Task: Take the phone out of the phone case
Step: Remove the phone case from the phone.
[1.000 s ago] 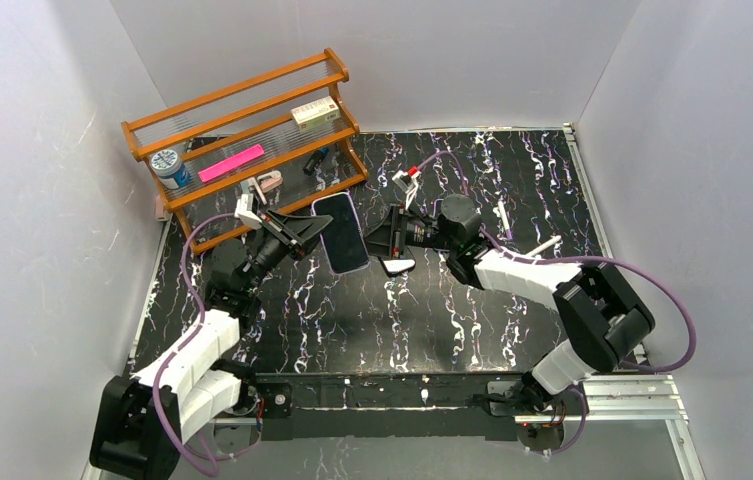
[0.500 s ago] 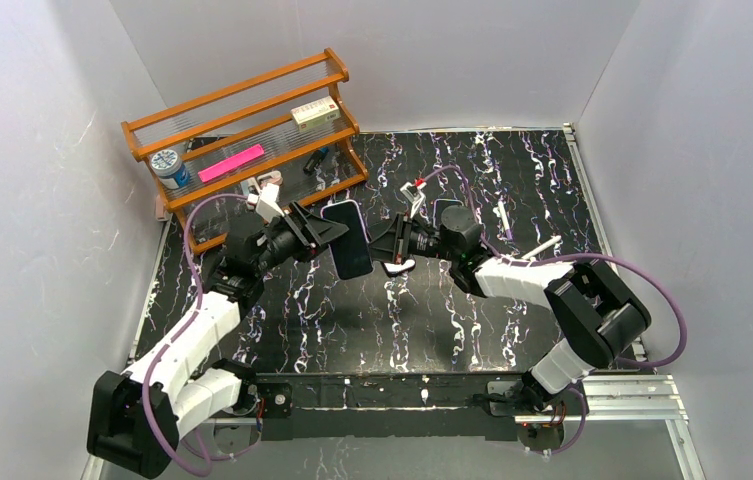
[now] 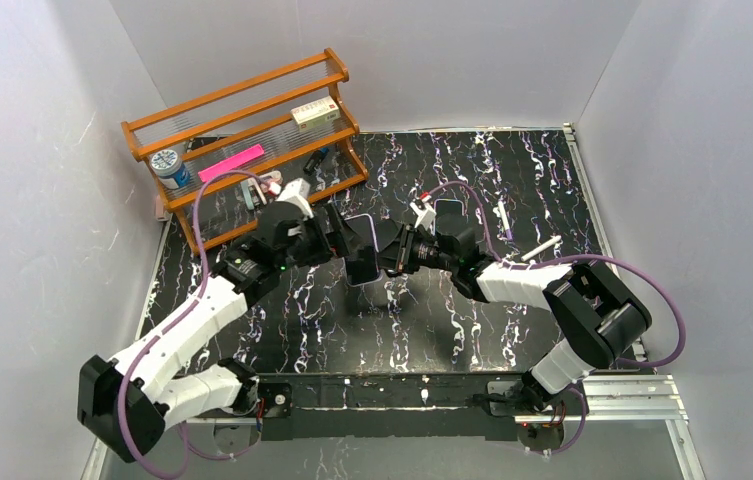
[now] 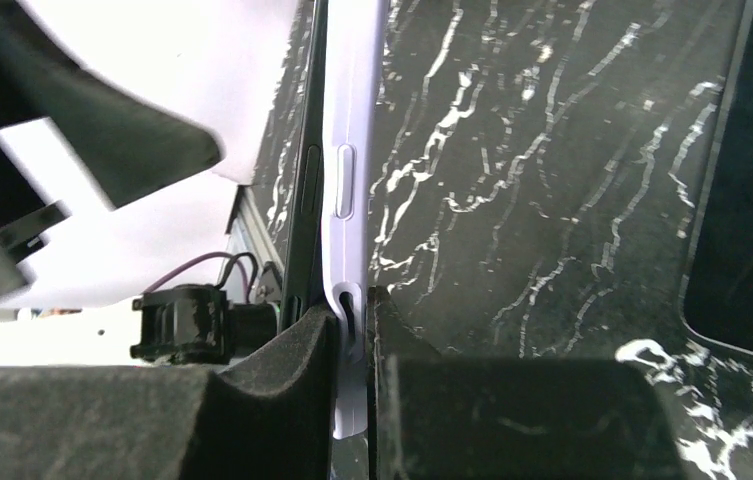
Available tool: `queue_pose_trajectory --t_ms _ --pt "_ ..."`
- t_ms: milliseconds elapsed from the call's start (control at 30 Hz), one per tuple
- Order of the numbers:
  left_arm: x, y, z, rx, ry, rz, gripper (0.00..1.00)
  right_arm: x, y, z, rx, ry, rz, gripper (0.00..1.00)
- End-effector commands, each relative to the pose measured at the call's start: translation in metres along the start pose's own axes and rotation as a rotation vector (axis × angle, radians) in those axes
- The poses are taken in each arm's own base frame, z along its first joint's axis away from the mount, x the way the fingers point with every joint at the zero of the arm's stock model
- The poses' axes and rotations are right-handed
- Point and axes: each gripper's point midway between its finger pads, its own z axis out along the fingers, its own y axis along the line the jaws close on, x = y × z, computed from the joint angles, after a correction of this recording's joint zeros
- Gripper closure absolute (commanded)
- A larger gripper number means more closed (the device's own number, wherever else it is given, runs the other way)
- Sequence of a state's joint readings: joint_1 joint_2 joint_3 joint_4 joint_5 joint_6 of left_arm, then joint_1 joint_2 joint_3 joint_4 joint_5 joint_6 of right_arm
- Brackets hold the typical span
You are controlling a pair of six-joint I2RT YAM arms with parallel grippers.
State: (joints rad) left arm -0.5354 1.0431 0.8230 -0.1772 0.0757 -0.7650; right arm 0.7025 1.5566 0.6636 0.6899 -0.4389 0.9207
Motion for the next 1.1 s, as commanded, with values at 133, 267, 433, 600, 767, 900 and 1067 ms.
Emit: queue_pose_trajectory --t_ms 133,267,433,600,767,900,1067 --pt "0.022 0.009 0.002 -0.287 0.006 0.341 0.02 -0.024 0.007 -0.001 0.090 -0.104 -0.002 0.99" --pt "0.031 0.003 0.005 -0.373 -0.013 0.469 0.02 -0.023 0.007 0.000 0.110 -0.108 0.000 0.99" --pt "0.037 0.000 0.013 -0.421 -0.034 0.519 0.03 -0.023 0.009 0.001 0.130 -0.112 -0.012 0.99" --pt "0.045 -0.009 0.024 -0.409 -0.023 0.542 0.04 -0.022 0.008 0.002 0.145 -0.118 -0.017 0.99" --pt "0.057 -0.008 0.026 -0.406 0.000 0.566 0.03 -0.022 0.007 0.001 0.153 -0.120 -0.005 0.99" --pt "0.064 -0.007 0.020 -0.390 0.009 0.609 0.03 -0.020 0.005 0.001 0.160 -0.117 0.009 0.99" --pt "0.074 -0.010 0.022 -0.403 0.014 0.700 0.04 -0.019 0.004 0.002 0.160 -0.117 0.022 0.99"
